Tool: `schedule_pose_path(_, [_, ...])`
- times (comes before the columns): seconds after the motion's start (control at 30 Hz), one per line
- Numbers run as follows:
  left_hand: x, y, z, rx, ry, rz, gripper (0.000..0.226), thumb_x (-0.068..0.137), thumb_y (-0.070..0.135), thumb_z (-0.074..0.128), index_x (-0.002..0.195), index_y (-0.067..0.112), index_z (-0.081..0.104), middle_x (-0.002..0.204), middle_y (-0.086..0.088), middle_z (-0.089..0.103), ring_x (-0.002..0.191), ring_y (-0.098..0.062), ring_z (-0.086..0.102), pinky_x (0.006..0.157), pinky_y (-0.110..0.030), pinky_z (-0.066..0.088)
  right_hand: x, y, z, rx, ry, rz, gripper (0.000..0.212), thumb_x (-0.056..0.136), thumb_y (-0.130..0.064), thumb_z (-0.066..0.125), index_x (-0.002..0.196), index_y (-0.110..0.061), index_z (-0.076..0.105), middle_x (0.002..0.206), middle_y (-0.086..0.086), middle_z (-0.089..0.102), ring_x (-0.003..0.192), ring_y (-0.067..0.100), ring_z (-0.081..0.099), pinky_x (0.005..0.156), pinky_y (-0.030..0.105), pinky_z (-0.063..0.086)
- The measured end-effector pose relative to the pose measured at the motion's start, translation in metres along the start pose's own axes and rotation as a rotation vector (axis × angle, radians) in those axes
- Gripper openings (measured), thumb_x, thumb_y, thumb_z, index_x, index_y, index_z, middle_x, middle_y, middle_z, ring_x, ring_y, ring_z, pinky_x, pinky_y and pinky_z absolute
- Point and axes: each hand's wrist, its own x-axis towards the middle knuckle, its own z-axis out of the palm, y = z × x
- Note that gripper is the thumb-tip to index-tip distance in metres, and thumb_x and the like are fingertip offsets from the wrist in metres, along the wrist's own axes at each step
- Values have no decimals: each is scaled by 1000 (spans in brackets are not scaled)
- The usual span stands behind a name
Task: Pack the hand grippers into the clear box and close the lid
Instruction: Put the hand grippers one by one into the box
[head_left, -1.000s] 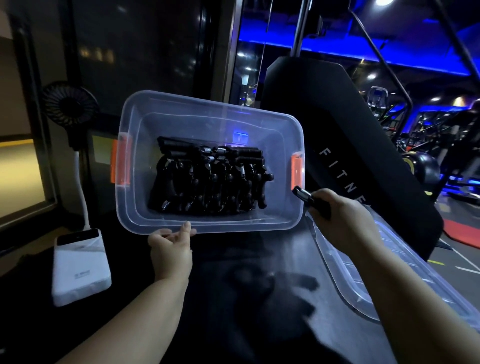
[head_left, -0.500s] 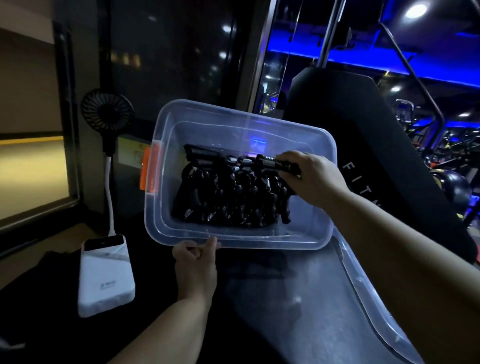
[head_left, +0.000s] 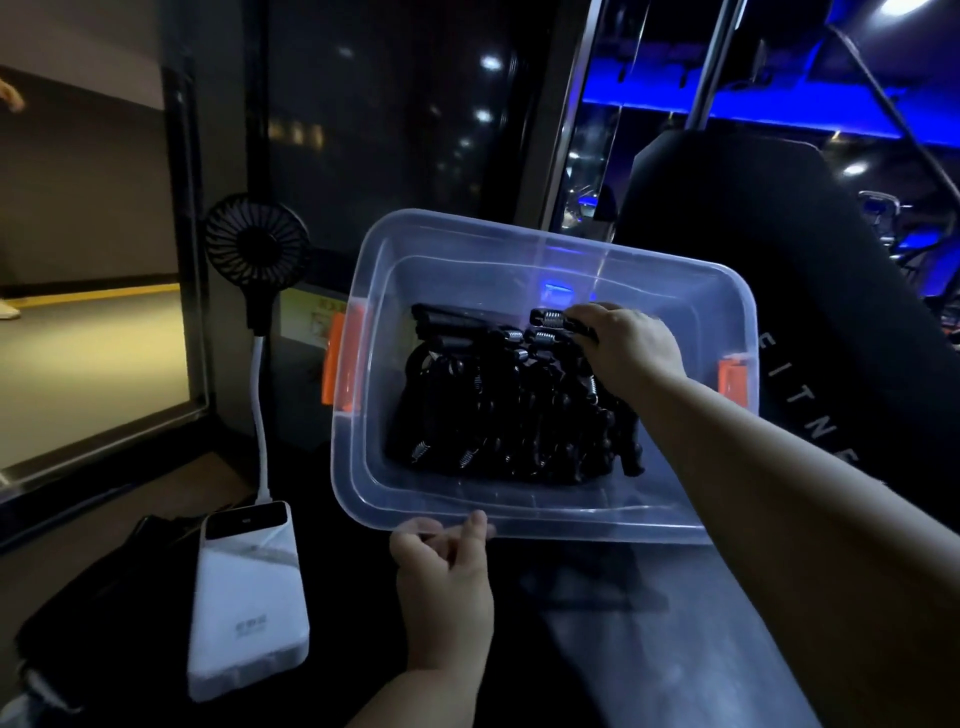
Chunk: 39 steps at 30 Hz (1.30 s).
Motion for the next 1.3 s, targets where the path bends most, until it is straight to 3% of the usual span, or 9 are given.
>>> schedule_pose_path(0.27, [0,0,-1,-52,-38,12,23,90,21,60,90,21,37,69,9,72,72,9,62,69,-14,42,19,9,25,-73,-104,93,29,96,-42,49,123,-38,57,130,-9,59,123,24,46,98,38,33])
schedule_pose_path(0.57, [3,-1,-1,-56,-47,3,23,90,14,60,92,15,37,72,-5,70,70,12,62,62,1,41,28,5,43,-71,-171,153,28,98,-42,35,118,-27,48,129,2,53,124,27,41,104,45,26])
schedule_pose_path(0.7, [3,0,0,-55,-45,12,23,90,14,60,90,17,37,74,-6,71,72,11,63,62,1,41,22,4,44,-45,-117,147,31,97,-41,40,125,-26,42,130,4,51,127,27,38,110,48,22])
schedule_pose_path(0.93, [4,-4,0,-71,-29,33,24,88,13,63,93,12,39,73,-6,71,74,5,66,64,-2,43,10,2,43,-40,-89,206,47,96,-43,45,135,-22,31,140,8,37,136,29,25,117,54,2])
schedule_pose_path(1.17, [4,-7,0,-33,-5,42,25,89,22,63,94,17,39,75,4,73,73,6,64,74,-19,45,-9,8,27,-34,-12,210,59,92,-52,47,140,-23,30,141,7,35,136,28,23,116,51,10])
schedule_pose_path(1.3, [1,-4,1,-18,-5,26,25,91,25,61,92,21,37,78,3,72,71,10,62,65,-12,41,-38,20,19,-40,9,161,56,90,-50,51,136,-20,38,138,12,39,132,31,28,111,45,18])
